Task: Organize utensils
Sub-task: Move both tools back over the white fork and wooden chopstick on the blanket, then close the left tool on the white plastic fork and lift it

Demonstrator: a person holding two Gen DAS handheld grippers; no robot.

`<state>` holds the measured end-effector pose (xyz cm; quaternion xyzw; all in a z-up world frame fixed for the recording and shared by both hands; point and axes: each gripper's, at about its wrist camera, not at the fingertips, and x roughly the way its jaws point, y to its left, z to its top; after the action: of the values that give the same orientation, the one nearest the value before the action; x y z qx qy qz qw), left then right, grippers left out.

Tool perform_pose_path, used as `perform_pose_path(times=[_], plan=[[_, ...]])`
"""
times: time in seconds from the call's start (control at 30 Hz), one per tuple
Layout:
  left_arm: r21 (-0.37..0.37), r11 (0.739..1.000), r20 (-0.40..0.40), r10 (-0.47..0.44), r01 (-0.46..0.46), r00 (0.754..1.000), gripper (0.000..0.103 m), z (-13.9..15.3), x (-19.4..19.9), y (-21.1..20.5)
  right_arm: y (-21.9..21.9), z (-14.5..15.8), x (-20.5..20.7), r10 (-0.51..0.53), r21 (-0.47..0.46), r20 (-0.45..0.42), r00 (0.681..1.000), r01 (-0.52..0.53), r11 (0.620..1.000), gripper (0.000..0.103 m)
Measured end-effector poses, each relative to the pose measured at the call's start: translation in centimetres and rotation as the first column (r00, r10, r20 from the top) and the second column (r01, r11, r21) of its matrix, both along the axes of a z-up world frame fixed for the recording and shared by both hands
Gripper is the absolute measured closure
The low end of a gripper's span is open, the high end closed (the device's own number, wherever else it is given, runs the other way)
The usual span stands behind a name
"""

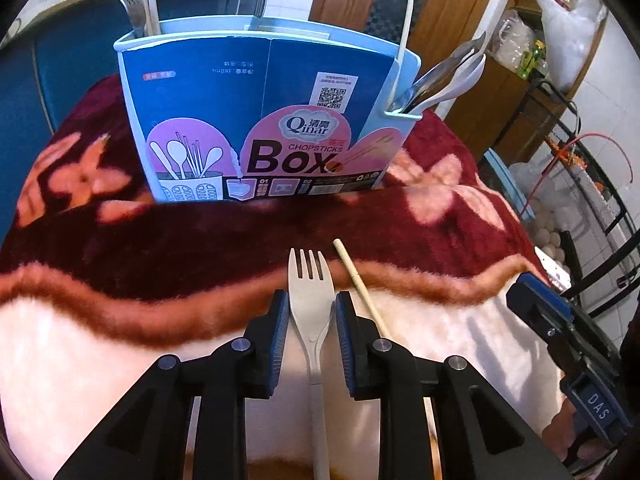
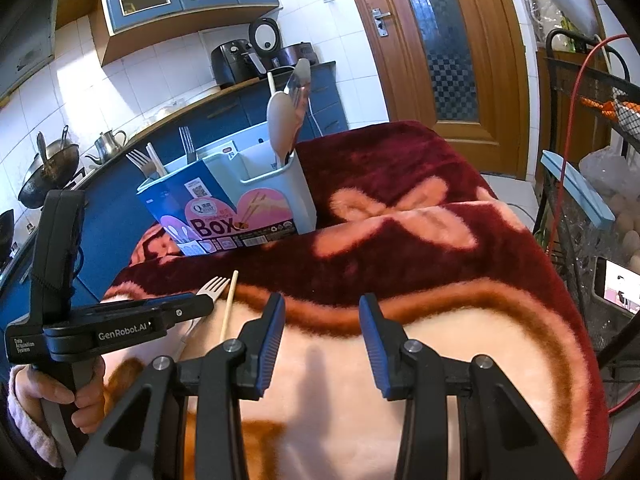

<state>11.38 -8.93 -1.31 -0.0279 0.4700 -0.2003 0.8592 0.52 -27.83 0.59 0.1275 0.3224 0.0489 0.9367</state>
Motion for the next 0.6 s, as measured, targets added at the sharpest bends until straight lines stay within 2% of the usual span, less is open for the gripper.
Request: perform_pose_path(times=[0.17, 0.43, 0.6], plan=[[-0.023, 1.0, -0.007, 0.008, -0.008, 1.0, 0.081, -0.08, 0.05, 0.24, -0.01, -0.08, 0.06, -0.001, 0.002, -0.001, 1.0, 0.001, 1.0, 0.061], [0.026, 1.0, -0.001, -0.005, 0.005, 1.0, 0.08, -0.02, -0.08, -0.24, 0.17, -0.09, -0.07, 0.003, 0.001, 0.002, 1.0, -0.003, 1.0, 0.061], [-0.045, 0.999, -0.025, 0.015, -0.016, 1.0, 0.081, -0.16, 0.49, 0.58, 0.28, -0.05, -0.13, 0.004, 0.001, 0.004, 1.0, -0.004, 1.0, 0.061]])
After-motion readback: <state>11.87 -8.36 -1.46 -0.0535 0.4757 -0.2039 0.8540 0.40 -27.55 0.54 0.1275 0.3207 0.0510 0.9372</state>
